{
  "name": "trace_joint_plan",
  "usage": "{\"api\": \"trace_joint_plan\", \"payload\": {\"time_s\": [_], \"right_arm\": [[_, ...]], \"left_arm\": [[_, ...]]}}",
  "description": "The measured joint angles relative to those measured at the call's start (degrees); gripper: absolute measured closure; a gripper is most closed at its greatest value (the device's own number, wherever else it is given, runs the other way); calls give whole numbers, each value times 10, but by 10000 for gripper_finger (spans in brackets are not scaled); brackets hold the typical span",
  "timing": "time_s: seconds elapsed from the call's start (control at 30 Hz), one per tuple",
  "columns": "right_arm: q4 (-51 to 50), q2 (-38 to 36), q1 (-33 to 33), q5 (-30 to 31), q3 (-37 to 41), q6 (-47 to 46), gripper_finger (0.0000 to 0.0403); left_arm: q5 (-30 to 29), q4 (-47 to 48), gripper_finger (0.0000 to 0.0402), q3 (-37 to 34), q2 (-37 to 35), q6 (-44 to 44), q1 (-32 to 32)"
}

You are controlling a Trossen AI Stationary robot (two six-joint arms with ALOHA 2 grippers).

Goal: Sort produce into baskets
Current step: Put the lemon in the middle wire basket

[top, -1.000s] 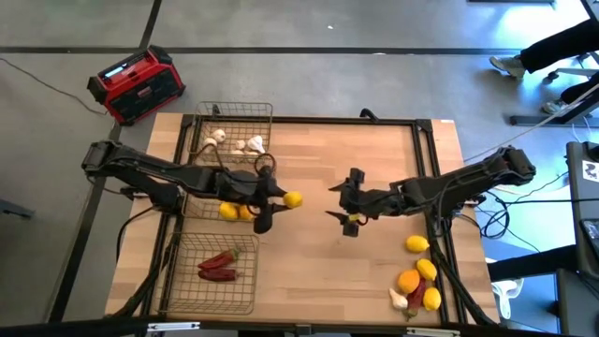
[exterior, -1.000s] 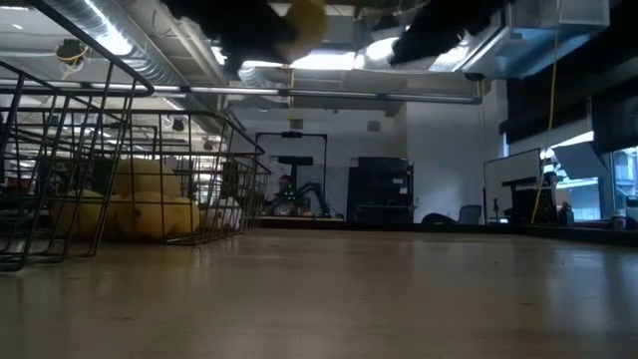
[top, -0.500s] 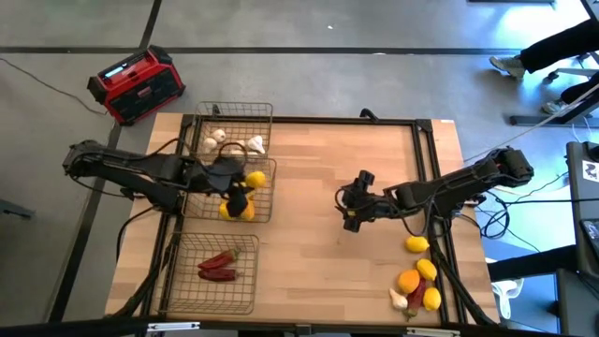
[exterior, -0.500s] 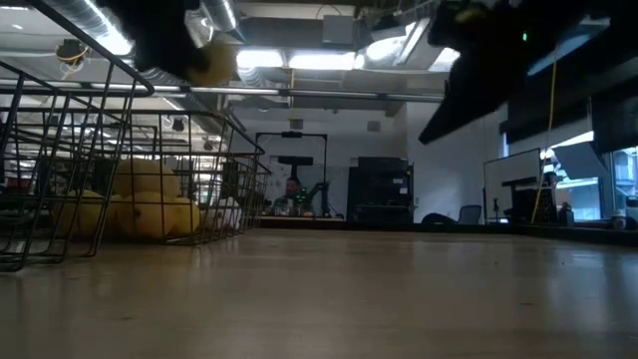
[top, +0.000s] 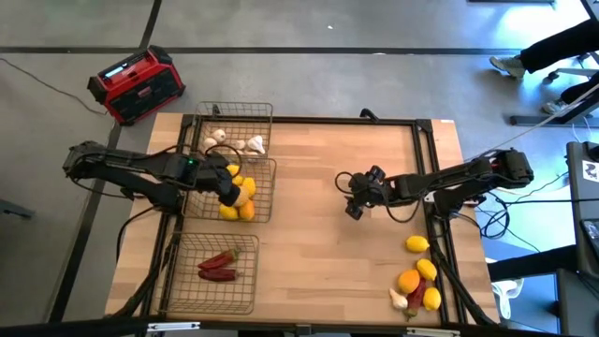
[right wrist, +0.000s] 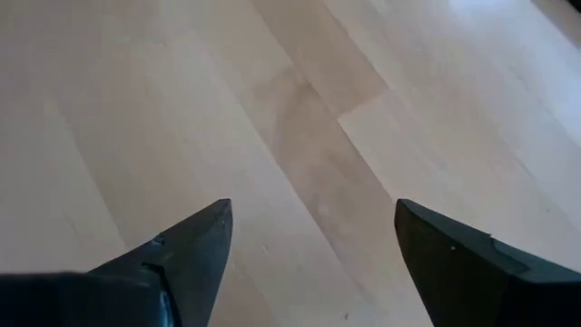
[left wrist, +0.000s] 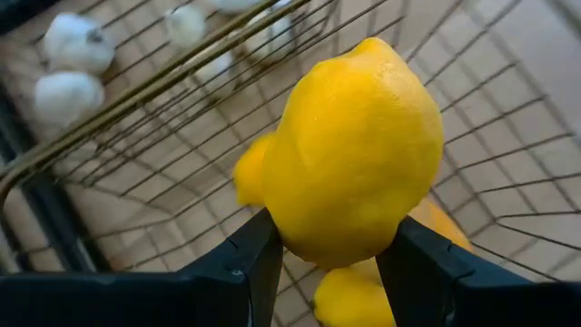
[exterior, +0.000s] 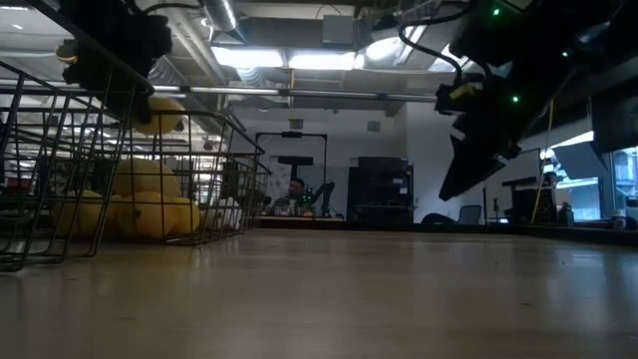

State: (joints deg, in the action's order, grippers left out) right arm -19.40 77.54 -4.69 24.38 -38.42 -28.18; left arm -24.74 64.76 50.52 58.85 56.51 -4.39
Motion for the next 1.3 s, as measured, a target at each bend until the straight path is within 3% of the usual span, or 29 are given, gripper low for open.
{"api": "trace_joint_plan", "payload": {"time_s": [0.53, 0.87, 1.3], "right_arm": [[30, 0, -2, 0, 7, -1, 100], [30, 0, -2, 0, 7, -1, 100], [30, 0, -2, 0, 7, 0, 100]], "left_arm": [[34, 63, 249, 0, 106, -17, 44], [34, 66, 249, -1, 170, -130, 49], [65, 37, 249, -83, 185, -197, 49]]}}
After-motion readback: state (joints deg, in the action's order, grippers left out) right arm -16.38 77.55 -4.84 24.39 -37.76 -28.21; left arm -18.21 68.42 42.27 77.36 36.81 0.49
